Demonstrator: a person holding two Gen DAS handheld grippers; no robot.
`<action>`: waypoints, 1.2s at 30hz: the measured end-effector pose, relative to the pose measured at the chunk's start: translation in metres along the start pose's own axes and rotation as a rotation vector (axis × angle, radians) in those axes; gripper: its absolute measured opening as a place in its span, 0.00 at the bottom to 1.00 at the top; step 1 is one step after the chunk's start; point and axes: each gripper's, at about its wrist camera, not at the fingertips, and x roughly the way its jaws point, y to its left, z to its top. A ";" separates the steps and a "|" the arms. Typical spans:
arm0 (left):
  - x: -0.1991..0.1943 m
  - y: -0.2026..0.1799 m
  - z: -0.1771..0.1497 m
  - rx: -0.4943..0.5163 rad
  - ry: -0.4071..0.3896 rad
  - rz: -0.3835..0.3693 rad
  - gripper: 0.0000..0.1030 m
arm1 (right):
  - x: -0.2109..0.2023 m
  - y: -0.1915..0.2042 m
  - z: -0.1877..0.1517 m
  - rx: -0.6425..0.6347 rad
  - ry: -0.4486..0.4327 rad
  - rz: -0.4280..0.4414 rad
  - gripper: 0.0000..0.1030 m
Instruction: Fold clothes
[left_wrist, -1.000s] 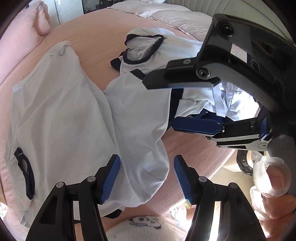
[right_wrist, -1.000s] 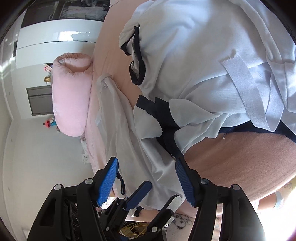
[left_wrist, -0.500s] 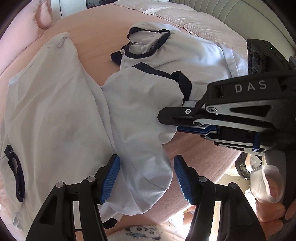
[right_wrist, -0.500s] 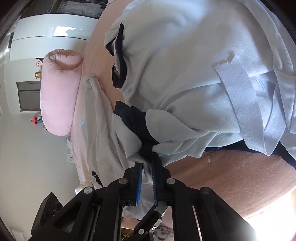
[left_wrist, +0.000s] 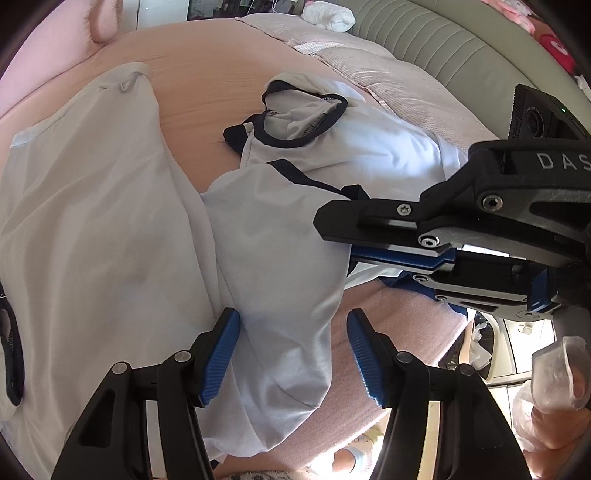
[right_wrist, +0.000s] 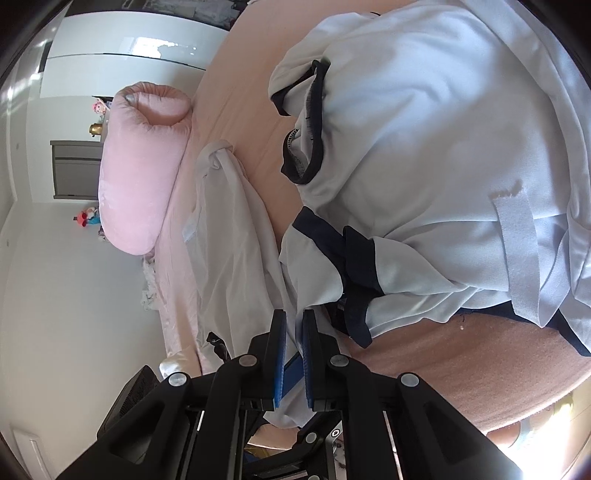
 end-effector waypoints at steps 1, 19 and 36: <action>0.001 -0.001 0.001 0.001 -0.003 -0.002 0.56 | 0.000 0.000 0.000 0.003 0.003 0.006 0.07; 0.006 0.024 0.022 -0.122 -0.024 -0.116 0.19 | 0.013 -0.019 0.002 0.052 0.082 -0.033 0.19; 0.000 0.032 0.027 -0.103 -0.012 -0.136 0.19 | 0.036 -0.010 0.011 0.001 0.042 -0.107 0.09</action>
